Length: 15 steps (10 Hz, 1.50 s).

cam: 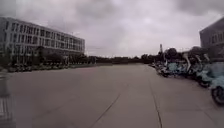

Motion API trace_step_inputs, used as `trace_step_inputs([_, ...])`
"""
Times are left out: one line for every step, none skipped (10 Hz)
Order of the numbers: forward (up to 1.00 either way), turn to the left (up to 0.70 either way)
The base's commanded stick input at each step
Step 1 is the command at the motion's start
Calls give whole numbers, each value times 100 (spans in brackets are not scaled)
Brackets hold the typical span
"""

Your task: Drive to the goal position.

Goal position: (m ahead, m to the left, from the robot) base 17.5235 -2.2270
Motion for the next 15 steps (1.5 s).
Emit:
trace_step_inputs([85,1])
trace_step_inputs([85,2])
trace_step_inputs([85,-1])
trace_step_inputs([85,-3])
trace_step_inputs([85,-4])
trace_step_inputs([85,-4])
trace_step_inputs([85,-4])
trace_step_inputs([85,-3])
trace_step_inputs([85,-4])
trace_step_inputs([85,-4])
trace_step_inputs([85,-3])
trace_step_inputs([85,-2])
trace_step_inputs([85,-2])
trace_step_inputs([85,-3])
trace_step_inputs([85,0])
